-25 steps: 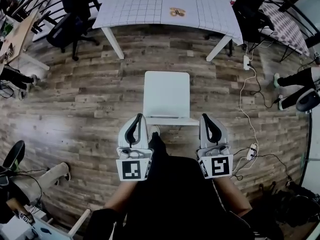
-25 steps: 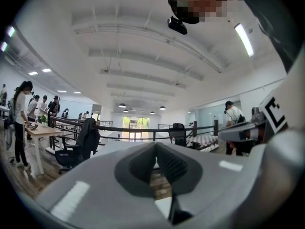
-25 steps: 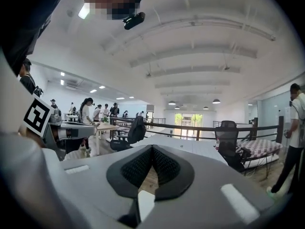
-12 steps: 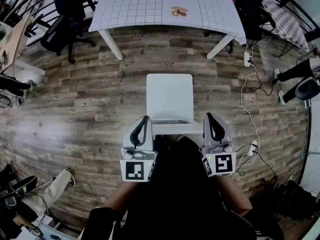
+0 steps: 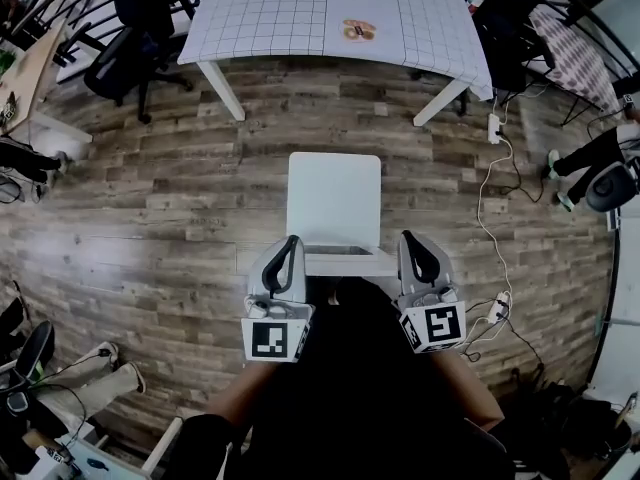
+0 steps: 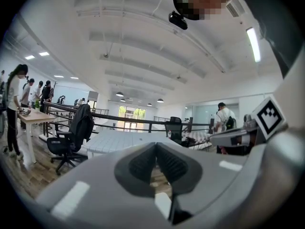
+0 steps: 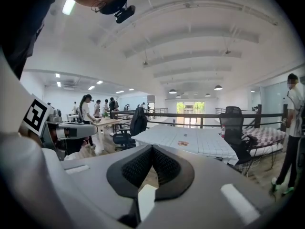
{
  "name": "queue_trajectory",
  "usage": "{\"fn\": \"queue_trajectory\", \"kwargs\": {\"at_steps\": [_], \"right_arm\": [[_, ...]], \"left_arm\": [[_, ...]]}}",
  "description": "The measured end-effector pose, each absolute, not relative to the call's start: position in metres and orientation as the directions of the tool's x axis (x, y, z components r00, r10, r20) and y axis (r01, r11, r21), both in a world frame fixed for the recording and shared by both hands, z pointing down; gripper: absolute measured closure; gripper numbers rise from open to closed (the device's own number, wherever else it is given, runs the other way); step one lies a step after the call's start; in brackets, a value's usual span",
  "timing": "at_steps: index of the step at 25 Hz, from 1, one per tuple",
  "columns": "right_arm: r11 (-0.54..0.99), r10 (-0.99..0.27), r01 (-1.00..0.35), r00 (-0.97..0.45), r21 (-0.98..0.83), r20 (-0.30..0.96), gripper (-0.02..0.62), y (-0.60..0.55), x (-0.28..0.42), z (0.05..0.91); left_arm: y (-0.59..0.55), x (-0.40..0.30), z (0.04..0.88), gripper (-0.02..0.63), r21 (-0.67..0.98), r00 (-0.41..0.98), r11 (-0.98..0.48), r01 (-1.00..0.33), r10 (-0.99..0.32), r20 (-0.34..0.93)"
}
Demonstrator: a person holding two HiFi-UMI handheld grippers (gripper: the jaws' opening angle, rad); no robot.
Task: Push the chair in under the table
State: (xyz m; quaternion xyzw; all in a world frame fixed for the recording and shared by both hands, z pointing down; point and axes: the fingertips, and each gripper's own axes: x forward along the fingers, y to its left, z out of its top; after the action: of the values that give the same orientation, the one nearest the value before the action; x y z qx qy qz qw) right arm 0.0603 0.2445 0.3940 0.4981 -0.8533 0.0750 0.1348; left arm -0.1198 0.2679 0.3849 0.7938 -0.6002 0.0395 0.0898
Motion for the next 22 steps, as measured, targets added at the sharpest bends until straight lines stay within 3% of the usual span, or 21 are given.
{"fn": "queue_trajectory", "kwargs": {"at_steps": [5, 12, 15, 22], "right_arm": [[0.594, -0.755, -0.804, -0.559, -0.002, 0.344, 0.597, 0.245, 0.055, 0.407], [0.590, -0.726, -0.805, -0.562, -0.060, 0.396, 0.595, 0.249, 0.065, 0.426], [0.621, -0.674, -0.781, -0.578, -0.071, 0.459, 0.545, 0.254, 0.068, 0.442], [0.751, -0.483, -0.657, -0.620, -0.073, 0.618, 0.505, 0.279, 0.066, 0.493]], "left_arm": [[0.273, -0.111, 0.401, 0.595, 0.052, 0.263, -0.259, -0.965, -0.936, 0.235], [0.281, -0.110, 0.435, 0.570, 0.007, 0.292, -0.308, -0.951, -0.895, 0.337], [0.283, -0.104, 0.449, 0.541, 0.002, 0.313, -0.340, -0.940, -0.862, 0.400], [0.294, -0.082, 0.487, 0.451, 0.040, 0.474, -0.531, -0.847, -0.717, 0.511]]}}
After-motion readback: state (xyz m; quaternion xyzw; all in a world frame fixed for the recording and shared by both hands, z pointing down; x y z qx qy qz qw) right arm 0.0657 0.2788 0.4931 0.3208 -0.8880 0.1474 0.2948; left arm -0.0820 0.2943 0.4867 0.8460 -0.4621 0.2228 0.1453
